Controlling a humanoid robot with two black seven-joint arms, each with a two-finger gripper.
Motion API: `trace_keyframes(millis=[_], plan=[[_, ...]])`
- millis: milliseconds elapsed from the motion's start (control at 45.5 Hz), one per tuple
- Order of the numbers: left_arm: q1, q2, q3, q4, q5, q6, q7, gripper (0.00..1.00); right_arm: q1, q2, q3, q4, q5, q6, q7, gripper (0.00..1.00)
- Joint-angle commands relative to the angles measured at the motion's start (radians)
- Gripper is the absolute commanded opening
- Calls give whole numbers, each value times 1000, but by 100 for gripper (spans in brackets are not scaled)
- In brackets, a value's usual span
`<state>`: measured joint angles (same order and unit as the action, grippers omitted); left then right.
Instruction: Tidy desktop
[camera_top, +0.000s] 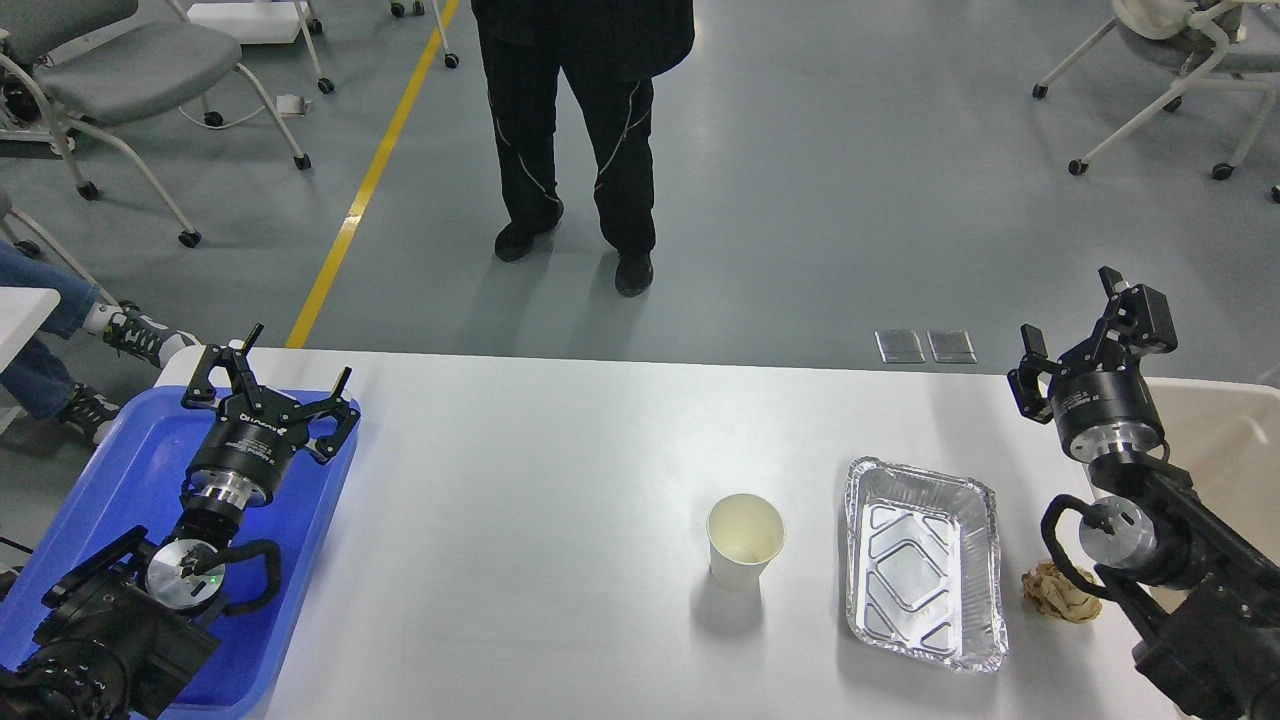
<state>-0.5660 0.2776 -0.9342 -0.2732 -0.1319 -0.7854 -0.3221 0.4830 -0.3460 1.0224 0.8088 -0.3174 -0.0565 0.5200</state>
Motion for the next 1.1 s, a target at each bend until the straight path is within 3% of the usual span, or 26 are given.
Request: trace_keyframes(millis=[0, 373, 615, 834, 1076], plan=[[0, 0, 0, -1, 0, 0, 0, 100, 2, 7, -12, -37, 0, 0, -1, 100], [0, 0, 0, 0, 0, 0, 0, 100, 43, -11, -88, -31, -8, -11, -6, 100], [0, 0, 0, -1, 0, 0, 0, 100, 238, -177, -470, -30, -11, -59, -17, 100], [0, 0, 0, 0, 0, 0, 0, 100, 554, -281, -1040, 41, -14, -49, -123, 100], [0, 0, 0, -1, 0, 0, 0, 100, 862, -272, -1479, 164, -15, -16, -178, 100]])
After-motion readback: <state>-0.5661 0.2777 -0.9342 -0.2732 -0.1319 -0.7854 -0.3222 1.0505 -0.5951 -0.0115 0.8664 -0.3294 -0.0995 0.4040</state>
